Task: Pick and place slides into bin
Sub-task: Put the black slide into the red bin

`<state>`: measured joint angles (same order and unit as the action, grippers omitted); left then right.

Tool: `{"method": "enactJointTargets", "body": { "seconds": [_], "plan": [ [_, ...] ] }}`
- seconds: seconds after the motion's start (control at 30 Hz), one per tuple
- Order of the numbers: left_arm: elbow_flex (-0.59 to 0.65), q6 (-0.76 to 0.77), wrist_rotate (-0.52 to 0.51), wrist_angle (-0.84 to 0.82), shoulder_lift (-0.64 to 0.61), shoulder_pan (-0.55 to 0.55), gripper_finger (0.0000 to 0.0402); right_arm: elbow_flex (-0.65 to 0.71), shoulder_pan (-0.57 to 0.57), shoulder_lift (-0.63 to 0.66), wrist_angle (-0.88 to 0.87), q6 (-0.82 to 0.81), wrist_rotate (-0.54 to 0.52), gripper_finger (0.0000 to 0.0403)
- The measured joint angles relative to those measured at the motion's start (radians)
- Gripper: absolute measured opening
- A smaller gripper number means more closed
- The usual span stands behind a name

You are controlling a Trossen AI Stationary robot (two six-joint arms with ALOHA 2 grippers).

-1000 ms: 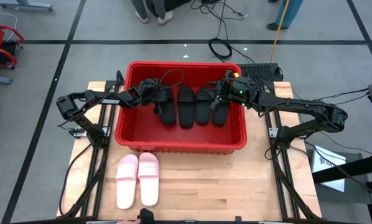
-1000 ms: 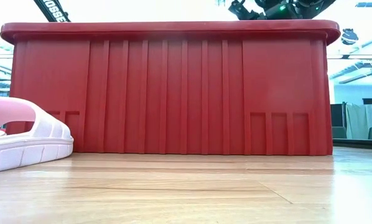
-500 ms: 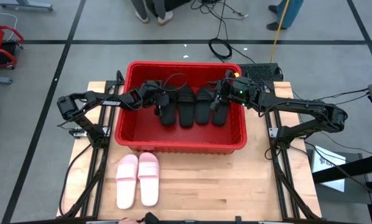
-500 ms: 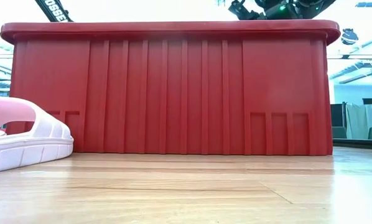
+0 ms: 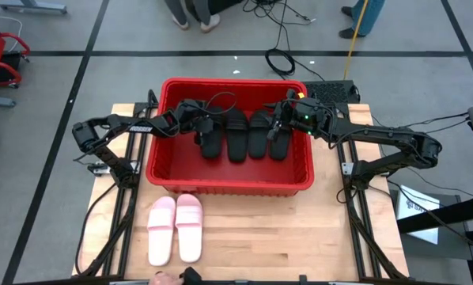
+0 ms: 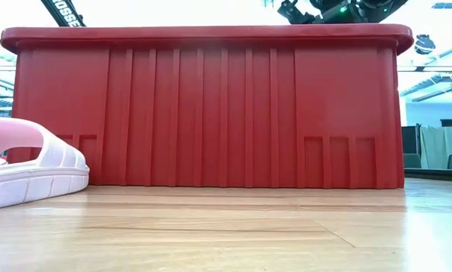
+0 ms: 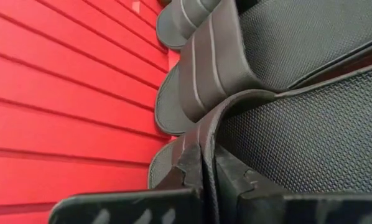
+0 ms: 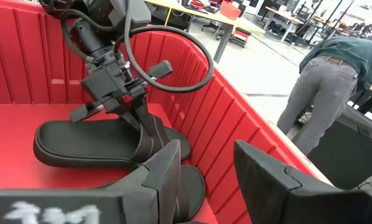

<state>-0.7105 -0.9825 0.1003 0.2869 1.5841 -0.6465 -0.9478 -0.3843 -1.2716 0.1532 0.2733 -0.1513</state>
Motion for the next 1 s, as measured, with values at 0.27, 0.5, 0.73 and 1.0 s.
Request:
{"method": "enactJointTargets", "body": {
  "seconds": [0.27, 0.5, 0.73, 1.0],
  "plan": [
    [0.000, 0.019, -0.001, 0.006, 0.000, -0.001, 0.0044, 0.000, 0.000, 0.000, 0.000, 0.000, 0.000, 0.0139],
    [0.000, 0.089, -0.007, -0.006, 0.000, 0.008, 0.0113, 0.000, 0.000, 0.000, 0.000, 0.000, 0.000, 0.0139],
    [0.000, 0.094, -0.007, -0.027, 0.000, 0.008, 0.0166, 0.000, 0.000, 0.000, -0.008, 0.000, 0.000, 0.0139],
    [0.000, 0.113, -0.015, -0.066, 0.000, 0.012, 0.0202, 0.000, 0.000, 0.000, -0.008, 0.000, 0.000, 0.0139]
  ]
}}
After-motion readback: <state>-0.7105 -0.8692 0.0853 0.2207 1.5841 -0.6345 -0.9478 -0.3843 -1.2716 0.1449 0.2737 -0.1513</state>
